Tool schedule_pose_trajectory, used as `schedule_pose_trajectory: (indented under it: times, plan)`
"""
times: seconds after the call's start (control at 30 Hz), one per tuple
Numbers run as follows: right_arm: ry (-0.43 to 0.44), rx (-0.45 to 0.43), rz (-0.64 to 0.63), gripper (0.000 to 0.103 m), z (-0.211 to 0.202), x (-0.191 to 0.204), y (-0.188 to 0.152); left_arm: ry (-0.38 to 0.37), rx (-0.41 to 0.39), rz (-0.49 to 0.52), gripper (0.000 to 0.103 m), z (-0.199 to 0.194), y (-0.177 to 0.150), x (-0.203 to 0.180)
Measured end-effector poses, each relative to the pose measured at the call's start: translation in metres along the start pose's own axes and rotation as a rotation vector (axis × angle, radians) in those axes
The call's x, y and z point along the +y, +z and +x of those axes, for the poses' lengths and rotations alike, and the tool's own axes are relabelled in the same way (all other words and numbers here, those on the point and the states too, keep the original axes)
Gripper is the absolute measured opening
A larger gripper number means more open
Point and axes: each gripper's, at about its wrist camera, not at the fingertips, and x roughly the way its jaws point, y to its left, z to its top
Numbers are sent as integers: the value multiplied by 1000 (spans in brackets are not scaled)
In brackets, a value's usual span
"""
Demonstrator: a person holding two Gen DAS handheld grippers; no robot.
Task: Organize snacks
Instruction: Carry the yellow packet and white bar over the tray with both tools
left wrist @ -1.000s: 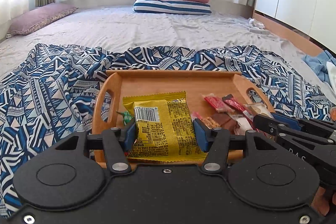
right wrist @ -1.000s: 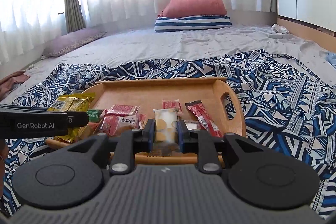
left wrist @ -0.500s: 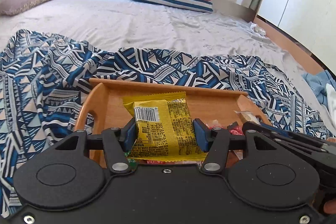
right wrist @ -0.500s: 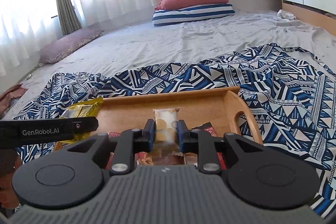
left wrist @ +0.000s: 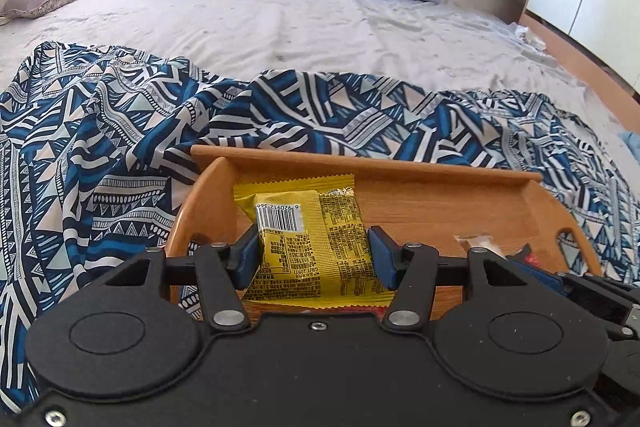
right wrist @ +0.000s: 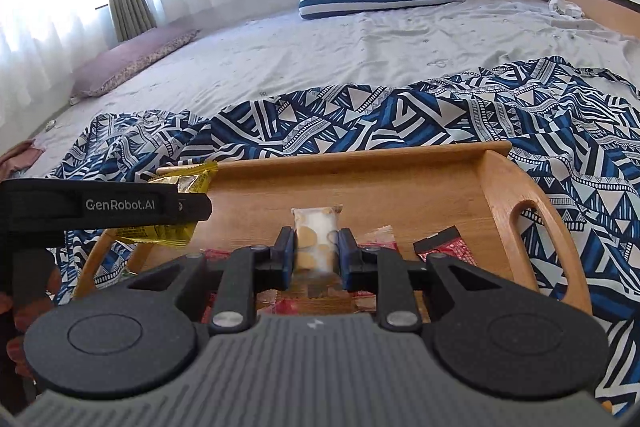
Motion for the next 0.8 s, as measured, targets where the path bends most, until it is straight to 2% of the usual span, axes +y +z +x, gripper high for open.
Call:
schedule_pose_trajectory:
  times: [0.33,0.67,0.8]
  plan:
    - [-27,9,-43,27,15,6,-5,56,17,28,54,17,-7,4]
    - [-41,5,-63,27,18,8,-6,76,14,60,54,21,-13,-2]
    - [-41,2,-59,31,17,7,-6,73,20,49,54,20,-11,-1]
